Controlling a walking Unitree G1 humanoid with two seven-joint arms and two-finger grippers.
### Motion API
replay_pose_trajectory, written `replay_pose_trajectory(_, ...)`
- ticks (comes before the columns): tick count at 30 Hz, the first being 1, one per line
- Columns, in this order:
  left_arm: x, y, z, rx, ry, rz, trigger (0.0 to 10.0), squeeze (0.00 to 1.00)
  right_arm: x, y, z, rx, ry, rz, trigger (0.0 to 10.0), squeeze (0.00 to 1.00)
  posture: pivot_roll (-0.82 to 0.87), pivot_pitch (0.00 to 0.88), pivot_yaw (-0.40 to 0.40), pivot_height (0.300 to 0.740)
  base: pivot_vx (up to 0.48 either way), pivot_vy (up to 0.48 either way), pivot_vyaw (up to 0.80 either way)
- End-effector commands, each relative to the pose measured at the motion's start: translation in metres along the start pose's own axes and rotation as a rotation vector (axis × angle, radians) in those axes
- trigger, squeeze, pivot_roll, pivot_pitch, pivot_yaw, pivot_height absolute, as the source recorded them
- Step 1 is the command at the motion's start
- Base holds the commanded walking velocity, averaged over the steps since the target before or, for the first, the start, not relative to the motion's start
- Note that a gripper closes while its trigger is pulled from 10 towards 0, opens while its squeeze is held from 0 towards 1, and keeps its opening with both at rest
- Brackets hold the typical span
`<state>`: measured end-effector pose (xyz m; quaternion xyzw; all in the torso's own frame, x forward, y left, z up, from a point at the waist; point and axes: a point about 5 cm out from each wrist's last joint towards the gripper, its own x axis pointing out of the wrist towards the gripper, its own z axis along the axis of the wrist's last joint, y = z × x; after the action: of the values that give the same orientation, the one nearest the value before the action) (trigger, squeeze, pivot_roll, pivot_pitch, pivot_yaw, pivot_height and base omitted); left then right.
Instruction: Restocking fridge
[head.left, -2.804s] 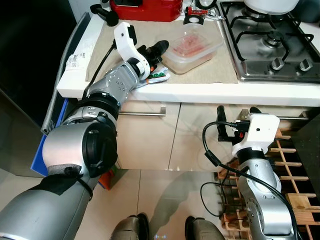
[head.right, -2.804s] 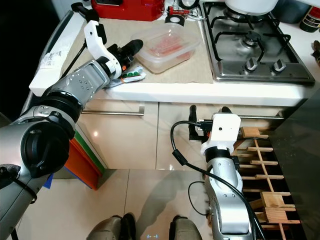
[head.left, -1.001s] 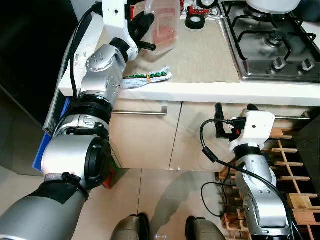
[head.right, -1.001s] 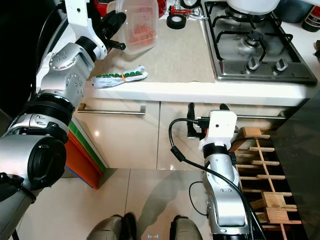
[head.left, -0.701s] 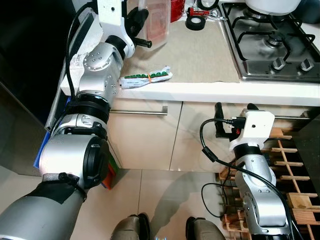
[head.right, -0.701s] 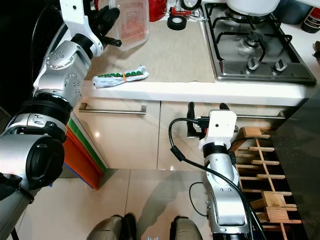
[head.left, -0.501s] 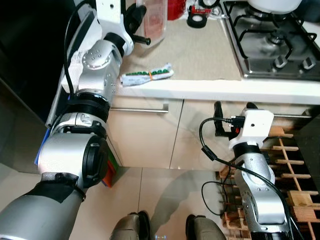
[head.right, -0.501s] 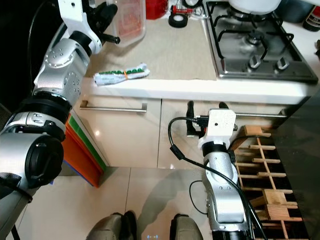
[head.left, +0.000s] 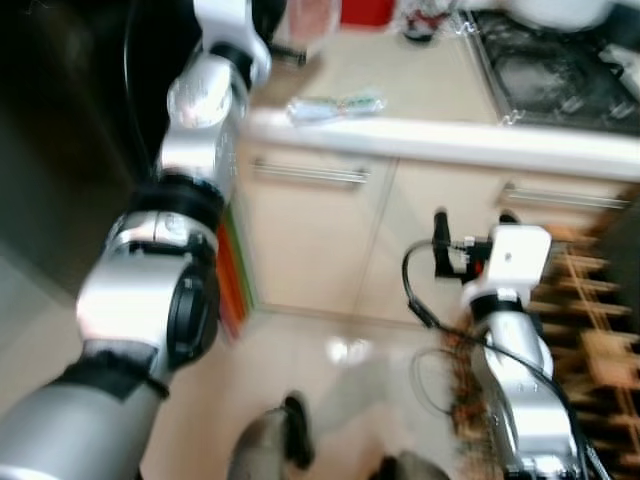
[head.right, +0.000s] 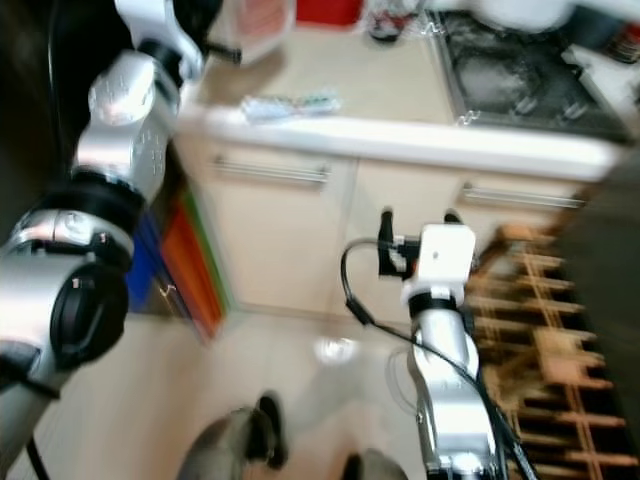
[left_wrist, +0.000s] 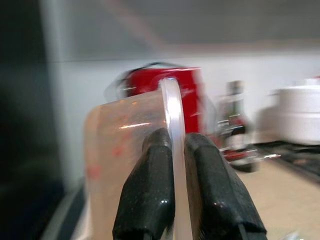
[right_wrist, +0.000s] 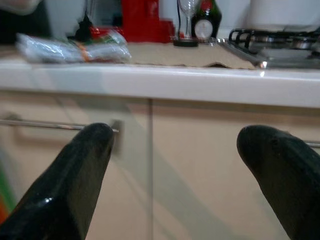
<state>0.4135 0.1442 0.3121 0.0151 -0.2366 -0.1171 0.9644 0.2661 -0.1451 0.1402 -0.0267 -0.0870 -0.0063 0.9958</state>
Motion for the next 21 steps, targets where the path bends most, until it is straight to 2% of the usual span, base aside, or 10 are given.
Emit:
replay_pose_trajectory(1, 0.009, -0.01, 0.017, 0.01, -0.069, -0.029, 10.0, 0.0, -0.002, -0.005, -0.002, -0.013, 0.005, -0.016, 10.0, 0.0, -0.19, 0.089, 0.05, 0.74, 0.0, 0.0, 0.0)
replay_pose_trajectory(9, 0.005, -0.008, 0.016, 0.015, -0.08, -0.018, 10.0, 0.0, -0.002, -0.004, -0.002, -0.01, 0.003, -0.017, 10.0, 0.0, -0.19, 0.086, 0.058, 0.74, 0.0, 0.0, 0.0)
replay_pose_trajectory(14, -0.018, 0.003, 0.001, 0.049, -0.043, -0.05, 10.0, 0.0, -0.003, -0.011, -0.006, -0.009, 0.006, -0.061, 10.0, 0.0, -0.17, 0.075, 0.061, 0.74, 0.0, 0.0, 0.0)
replay_pose_trajectory(17, -0.031, 0.012, 0.0, 0.057, -0.041, -0.031, 10.0, 0.0, -0.002, -0.015, -0.007, -0.022, -0.003, -0.084, 10.0, 0.0, -0.15, 0.067, 0.056, 0.74, 0.0, 0.0, 0.0)
replay_pose_trajectory(21, -0.055, 0.019, -0.006, 0.075, -0.029, 0.013, 10.0, 0.0, 0.002, -0.015, -0.007, -0.044, -0.013, -0.074, 10.0, 0.0, -0.13, 0.046, 0.046, 0.74, 0.0, 0.0, 0.0)
